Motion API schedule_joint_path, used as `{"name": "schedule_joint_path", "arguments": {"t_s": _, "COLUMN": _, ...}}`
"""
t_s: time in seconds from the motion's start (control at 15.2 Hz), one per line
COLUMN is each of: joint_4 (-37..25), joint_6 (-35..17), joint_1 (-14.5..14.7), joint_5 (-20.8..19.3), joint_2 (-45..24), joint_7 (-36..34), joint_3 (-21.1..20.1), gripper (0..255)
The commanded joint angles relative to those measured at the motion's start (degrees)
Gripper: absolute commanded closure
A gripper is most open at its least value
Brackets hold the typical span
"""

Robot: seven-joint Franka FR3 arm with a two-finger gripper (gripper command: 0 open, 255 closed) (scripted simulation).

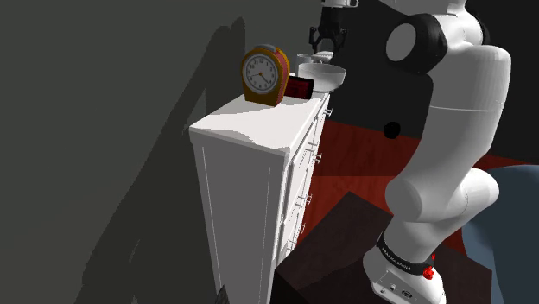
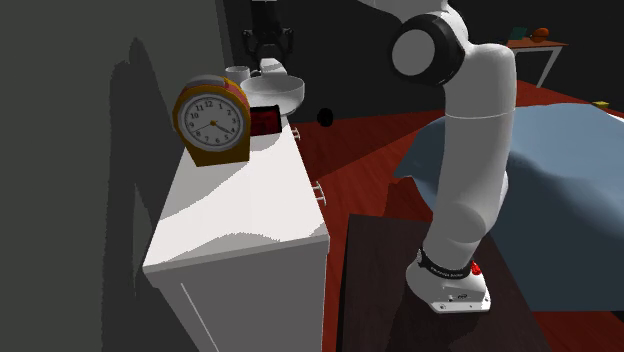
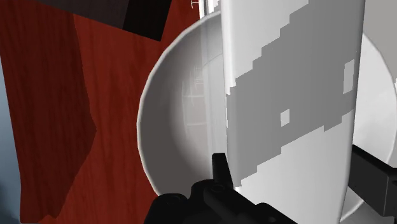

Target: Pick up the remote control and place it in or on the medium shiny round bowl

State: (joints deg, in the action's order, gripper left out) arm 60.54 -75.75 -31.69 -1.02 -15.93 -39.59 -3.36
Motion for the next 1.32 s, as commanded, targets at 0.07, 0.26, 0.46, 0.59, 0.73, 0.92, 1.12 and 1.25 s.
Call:
{"name": "schedule_joint_path", "arguments": {"t_s": 0.07, "joint_4": 5.38, "joint_6": -3.45, "joint_1": -0.09, "joint_5": 0.13, "joint_2": 1.99, "joint_7": -0.02, "joint_3": 0.0, "gripper": 255}}
{"name": "schedule_joint_path", "arguments": {"t_s": 0.26, "joint_4": 9.96, "joint_6": -6.54, "joint_1": -0.19, "joint_5": 0.22, "joint_2": 3.48, "joint_7": 0.01, "joint_3": 0.02, "gripper": 255}}
{"name": "schedule_joint_path", "arguments": {"t_s": 0.46, "joint_4": 12.38, "joint_6": -8.23, "joint_1": -0.23, "joint_5": 0.27, "joint_2": 4.21, "joint_7": 0.03, "joint_3": 0.03, "gripper": 255}}
{"name": "schedule_joint_path", "arguments": {"t_s": 0.59, "joint_4": 12.35, "joint_6": -8.22, "joint_1": -0.23, "joint_5": 0.27, "joint_2": 4.2, "joint_7": 0.03, "joint_3": 0.03, "gripper": 255}}
{"name": "schedule_joint_path", "arguments": {"t_s": 0.73, "joint_4": 12.35, "joint_6": -8.22, "joint_1": -0.23, "joint_5": 0.27, "joint_2": 4.2, "joint_7": 0.03, "joint_3": 0.03, "gripper": 255}}
{"name": "schedule_joint_path", "arguments": {"t_s": 0.92, "joint_4": 12.35, "joint_6": -8.22, "joint_1": -0.23, "joint_5": 0.27, "joint_2": 4.2, "joint_7": 0.03, "joint_3": 0.03, "gripper": 255}}
{"name": "schedule_joint_path", "arguments": {"t_s": 1.12, "joint_4": 12.34, "joint_6": -8.22, "joint_1": -0.23, "joint_5": 0.27, "joint_2": 4.18, "joint_7": 0.02, "joint_3": 0.02, "gripper": 0}}
{"name": "schedule_joint_path", "arguments": {"t_s": 1.25, "joint_4": 12.33, "joint_6": -8.21, "joint_1": -0.22, "joint_5": 0.27, "joint_2": 4.17, "joint_7": 0.02, "joint_3": 0.02, "gripper": 0}}
